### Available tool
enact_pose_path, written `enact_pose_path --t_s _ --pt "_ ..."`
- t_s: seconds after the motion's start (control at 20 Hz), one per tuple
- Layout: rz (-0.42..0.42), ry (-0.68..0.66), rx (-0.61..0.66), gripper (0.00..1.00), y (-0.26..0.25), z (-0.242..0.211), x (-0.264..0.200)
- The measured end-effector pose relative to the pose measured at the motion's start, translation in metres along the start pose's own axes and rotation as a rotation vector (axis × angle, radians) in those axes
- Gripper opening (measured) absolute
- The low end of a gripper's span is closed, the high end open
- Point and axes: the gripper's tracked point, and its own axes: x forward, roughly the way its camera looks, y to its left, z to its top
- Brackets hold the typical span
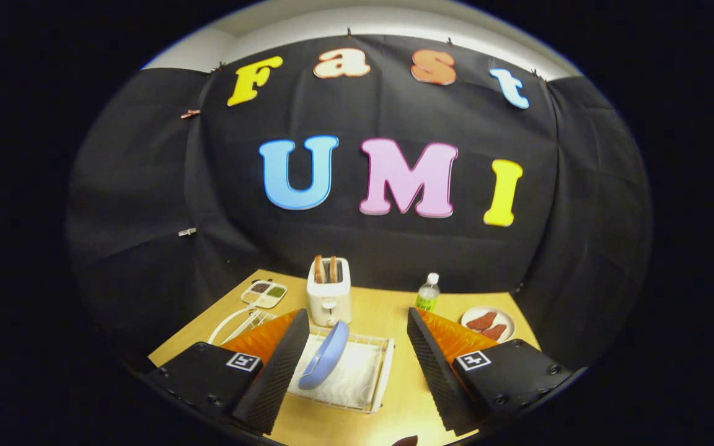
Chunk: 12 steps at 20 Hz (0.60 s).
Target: Take the plate from the dish rack, then take the spoon from the basket and place it into the plate.
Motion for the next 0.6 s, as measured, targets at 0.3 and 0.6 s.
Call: enact_pose_path --t_s 0.3,0.6 --pt "-0.042 0.329 0.146 0.97 0.017 -0.079 0.068" --pt "-0.152 0.486 0.162 0.82 0.02 -0.139 0.116"
